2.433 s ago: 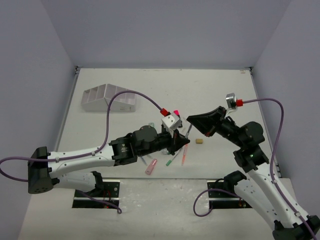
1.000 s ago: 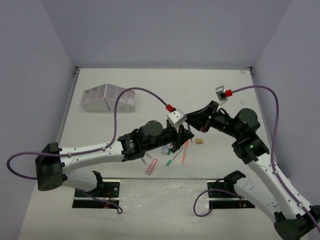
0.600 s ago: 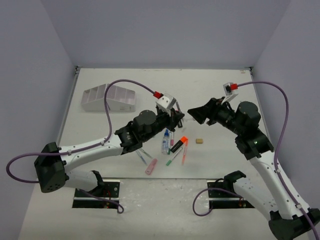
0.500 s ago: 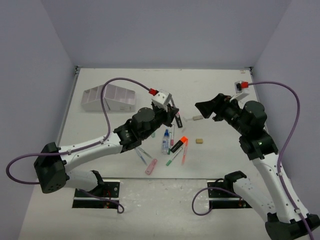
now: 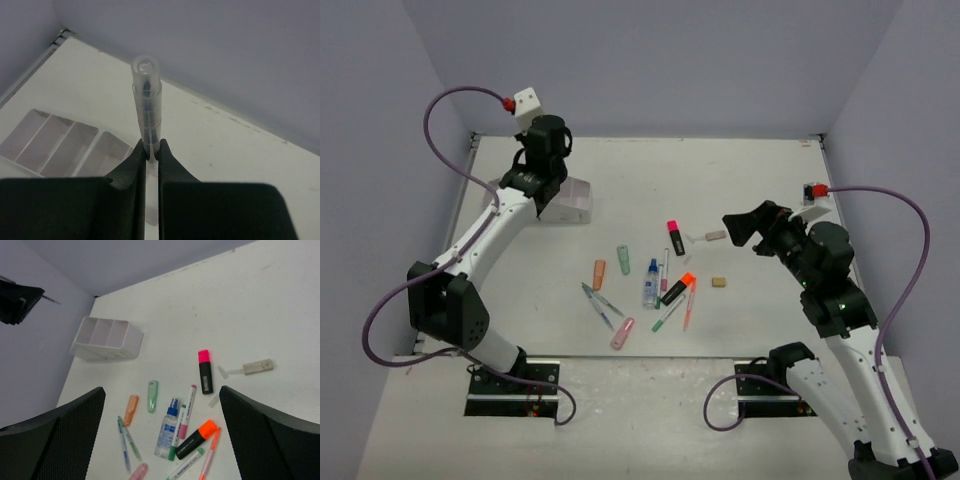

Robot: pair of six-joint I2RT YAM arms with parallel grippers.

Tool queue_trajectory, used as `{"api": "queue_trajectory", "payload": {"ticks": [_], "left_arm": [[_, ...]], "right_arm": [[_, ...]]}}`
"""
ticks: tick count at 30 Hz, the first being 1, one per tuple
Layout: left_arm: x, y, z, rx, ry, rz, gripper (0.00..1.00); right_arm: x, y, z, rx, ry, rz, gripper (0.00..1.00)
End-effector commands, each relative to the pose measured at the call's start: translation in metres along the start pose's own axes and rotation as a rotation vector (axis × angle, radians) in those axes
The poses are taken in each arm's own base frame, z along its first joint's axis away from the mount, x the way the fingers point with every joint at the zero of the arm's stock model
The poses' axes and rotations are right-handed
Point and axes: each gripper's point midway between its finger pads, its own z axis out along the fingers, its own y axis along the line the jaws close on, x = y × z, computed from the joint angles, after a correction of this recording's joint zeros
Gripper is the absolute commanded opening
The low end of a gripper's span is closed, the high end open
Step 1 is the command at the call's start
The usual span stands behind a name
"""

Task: Sort the stationery into containers
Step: Place the pen in the storage box, then pick up the pen from the center of the board.

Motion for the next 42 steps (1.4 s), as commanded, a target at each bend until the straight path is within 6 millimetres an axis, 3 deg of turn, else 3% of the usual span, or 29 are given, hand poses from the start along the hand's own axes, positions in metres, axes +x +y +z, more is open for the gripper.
{"api": "queue_trajectory", "payload": {"ticks": [1,3,6,16,18,20,22,24,28,36,39,42], "left_arm": [[0.025,0.068,0.047,-0.218,0.086,-0.028,0.00],[0.038,0.084,0.063,-0.252,0.108,-0.033,0.00],[0.059,0.089,0.076,-0.256,0.144,-0.038,0.00],[0.101,0.113,0.074,-0.308,0.175,-0.028,0.00],[0.106,0.117,0.070,-0.309,0.172,-0.039,0.08],[0.106,0.119,0.067,-0.308,0.163,-0.050,0.26],[0.104,0.120,0.064,-0.306,0.152,-0.065,0.50],[0.100,0.116,0.062,-0.283,0.150,-0.073,0.62],[0.075,0.105,0.056,-0.233,0.117,-0.106,0.66],[0.006,0.076,0.030,-0.088,0.026,-0.160,0.68],[-0.007,0.080,0.013,-0.088,0.013,-0.177,0.71],[-0.006,0.088,-0.008,-0.094,0.073,-0.151,0.72]], "right_arm": [[0.017,0.001,-0.001,-0.058,0.044,-0.037,0.99],[0.021,0.001,0.000,-0.066,0.053,-0.050,0.99],[0.024,0.002,0.000,-0.079,0.068,-0.057,0.99],[0.034,0.006,0.004,-0.118,0.117,-0.058,0.99],[0.035,0.007,0.005,-0.121,0.122,-0.058,0.99],[0.036,0.008,0.005,-0.127,0.126,-0.059,0.99],[0.036,0.008,0.006,-0.132,0.130,-0.060,0.99],[0.038,0.008,0.007,-0.132,0.139,-0.058,0.99],[0.040,0.010,0.012,-0.139,0.159,-0.057,0.99],[0.047,0.010,0.021,-0.149,0.209,-0.049,0.99],[0.050,0.010,0.023,-0.151,0.227,-0.045,0.99],[0.052,0.011,0.024,-0.160,0.237,-0.041,0.98]]}}
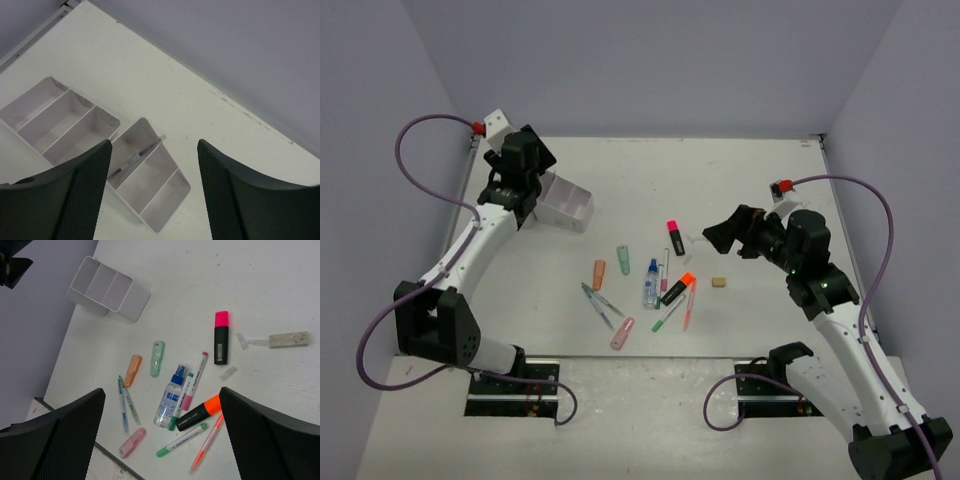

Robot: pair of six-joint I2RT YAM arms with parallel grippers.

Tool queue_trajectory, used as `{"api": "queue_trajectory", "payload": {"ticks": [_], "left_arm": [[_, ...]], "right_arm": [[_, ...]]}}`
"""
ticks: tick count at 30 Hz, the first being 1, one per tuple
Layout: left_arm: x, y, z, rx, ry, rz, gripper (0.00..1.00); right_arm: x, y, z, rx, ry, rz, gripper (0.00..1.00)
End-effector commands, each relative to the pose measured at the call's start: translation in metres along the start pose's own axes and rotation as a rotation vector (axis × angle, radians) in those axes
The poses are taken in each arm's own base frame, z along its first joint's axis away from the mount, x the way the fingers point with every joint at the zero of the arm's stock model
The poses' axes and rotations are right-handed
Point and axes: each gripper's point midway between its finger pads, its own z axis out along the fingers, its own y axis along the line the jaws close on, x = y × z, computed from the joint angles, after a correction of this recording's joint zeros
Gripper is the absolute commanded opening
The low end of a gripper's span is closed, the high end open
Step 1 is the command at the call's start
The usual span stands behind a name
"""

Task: Sort the stationery into containers
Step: Pick up the pen from the center of the board.

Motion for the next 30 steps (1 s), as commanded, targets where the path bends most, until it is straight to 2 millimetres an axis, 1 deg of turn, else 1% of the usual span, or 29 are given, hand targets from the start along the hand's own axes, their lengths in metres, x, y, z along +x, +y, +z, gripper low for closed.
{"api": "queue_trajectory", "payload": {"ticks": [1,2,4,7,8,9,10,11,12,13,14,15,16,17,18,20,21,23,24,25,27,28,30], "left_arm": [[-0.028,-0.003,-0.037,0.054,0.018,0.005,0.73],[-0.025,-0.004,-0.042,0.074,0.043,0.019,0.73],[-0.014,-0.008,-0.058,0.156,0.102,0.057,0.73],[0.004,-0.001,-0.087,0.235,0.169,0.066,0.73],[0.001,-0.001,-0.103,0.283,0.161,0.062,0.74],[0.015,0.000,-0.104,0.302,0.199,0.077,0.74],[0.025,0.002,-0.110,0.321,0.224,0.080,0.75],[0.050,0.007,-0.124,0.331,0.277,0.092,0.73],[0.072,0.011,-0.135,0.331,0.320,0.107,0.73],[0.088,0.014,-0.142,0.320,0.345,0.122,0.72],[0.106,0.020,-0.149,0.298,0.371,0.135,0.73],[0.128,0.028,-0.157,0.265,0.402,0.149,0.73],[0.146,0.037,-0.161,0.240,0.427,0.180,0.73],[0.159,0.044,-0.165,0.232,0.454,0.182,0.74],[0.167,0.048,-0.169,0.230,0.470,0.180,0.74],[0.175,0.054,-0.175,0.233,0.480,0.158,0.74],[0.174,0.052,-0.179,0.251,0.468,0.119,0.73],[0.190,0.056,-0.184,0.264,0.497,0.116,0.72],[0.195,0.056,-0.185,0.260,0.507,0.111,0.71],[0.205,0.055,-0.187,0.248,0.520,0.114,0.69],[0.219,0.050,-0.193,0.223,0.518,0.128,0.61],[0.229,0.049,-0.195,0.186,0.515,0.133,0.59],[0.233,0.037,-0.205,0.163,0.469,0.158,0.57]], "right_arm": [[-0.010,0.015,-0.001,-0.067,-0.018,-0.030,0.98],[-0.008,0.015,-0.001,-0.070,-0.013,-0.029,0.98],[-0.006,0.017,-0.001,-0.085,-0.004,-0.035,0.97],[0.004,0.021,0.000,-0.126,0.039,-0.036,0.94],[0.008,0.022,0.001,-0.136,0.056,-0.036,0.93],[0.008,0.022,0.001,-0.136,0.057,-0.036,0.92],[0.015,0.021,0.003,-0.137,0.085,-0.035,0.90],[0.024,0.022,0.005,-0.131,0.119,-0.048,0.85],[0.029,0.020,0.008,-0.119,0.135,-0.060,0.81],[0.031,0.019,0.010,-0.105,0.145,-0.067,0.79],[0.040,0.023,0.014,-0.096,0.185,-0.092,0.76],[0.054,0.032,0.020,-0.091,0.242,-0.141,0.73],[0.062,0.036,0.022,-0.081,0.276,-0.162,0.68],[0.076,0.040,0.028,-0.054,0.323,-0.198,0.66],[0.087,0.044,0.031,-0.032,0.355,-0.226,0.65],[0.111,0.055,0.035,-0.024,0.414,-0.280,0.64],[0.119,0.055,0.037,-0.011,0.433,-0.285,0.63],[0.132,0.053,0.044,0.025,0.455,-0.304,0.63],[0.134,0.051,0.046,0.040,0.454,-0.302,0.63],[0.135,0.049,0.049,0.057,0.451,-0.297,0.63],[0.134,0.046,0.050,0.078,0.437,-0.286,0.63],[0.132,0.043,0.050,0.096,0.422,-0.280,0.63],[0.128,0.035,0.048,0.141,0.398,-0.277,0.63]]}}
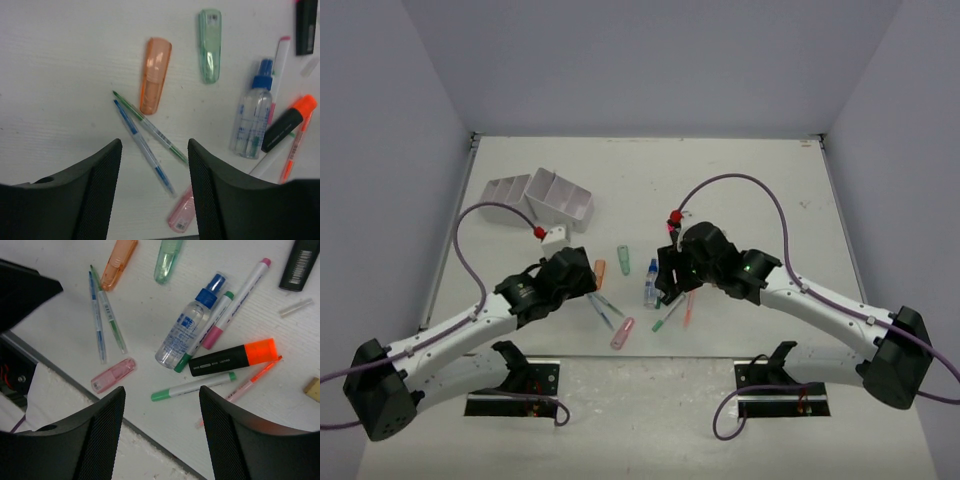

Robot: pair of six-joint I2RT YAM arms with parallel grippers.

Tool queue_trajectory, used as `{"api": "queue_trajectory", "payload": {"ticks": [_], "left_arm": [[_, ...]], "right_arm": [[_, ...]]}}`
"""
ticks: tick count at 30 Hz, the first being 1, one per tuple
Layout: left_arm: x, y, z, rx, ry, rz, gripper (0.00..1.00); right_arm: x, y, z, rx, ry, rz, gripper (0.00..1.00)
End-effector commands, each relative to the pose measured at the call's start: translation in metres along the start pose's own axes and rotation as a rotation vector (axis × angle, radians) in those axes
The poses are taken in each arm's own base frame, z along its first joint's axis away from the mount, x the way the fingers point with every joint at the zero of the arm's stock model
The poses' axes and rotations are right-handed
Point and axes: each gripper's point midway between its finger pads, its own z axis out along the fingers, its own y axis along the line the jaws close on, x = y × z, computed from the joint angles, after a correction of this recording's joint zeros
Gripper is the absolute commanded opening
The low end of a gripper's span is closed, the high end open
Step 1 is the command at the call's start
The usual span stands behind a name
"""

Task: Sort the stationery into containers
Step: Pick up the pen from the center of the board.

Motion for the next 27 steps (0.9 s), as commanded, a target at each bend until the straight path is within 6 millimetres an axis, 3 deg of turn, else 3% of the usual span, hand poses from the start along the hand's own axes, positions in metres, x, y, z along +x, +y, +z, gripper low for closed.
{"api": "queue_trajectory", "payload": {"ticks": [1,4,13,27], "left_arm": [[0.006,-0.022,0.000,-0.094,-0.092,-0.061,0.57],[0.027,-0.018,0.003,-0.227,-0.072,-0.056,0.53],[0.065,-0.022,0.019,-0.313,-0.018,-0.039,0.38],[0.086,0.000,0.038,-0.321,-0.025,-0.028,0.31]], "right_arm": [[-0.022,-0.019,-0.012,0.124,-0.113,0.046,0.63],[-0.022,-0.027,-0.023,0.155,-0.140,0.049,0.63],[-0.019,-0.044,-0.044,0.181,-0.206,0.083,0.62],[-0.022,-0.041,-0.054,0.163,-0.218,0.067,0.60]]}}
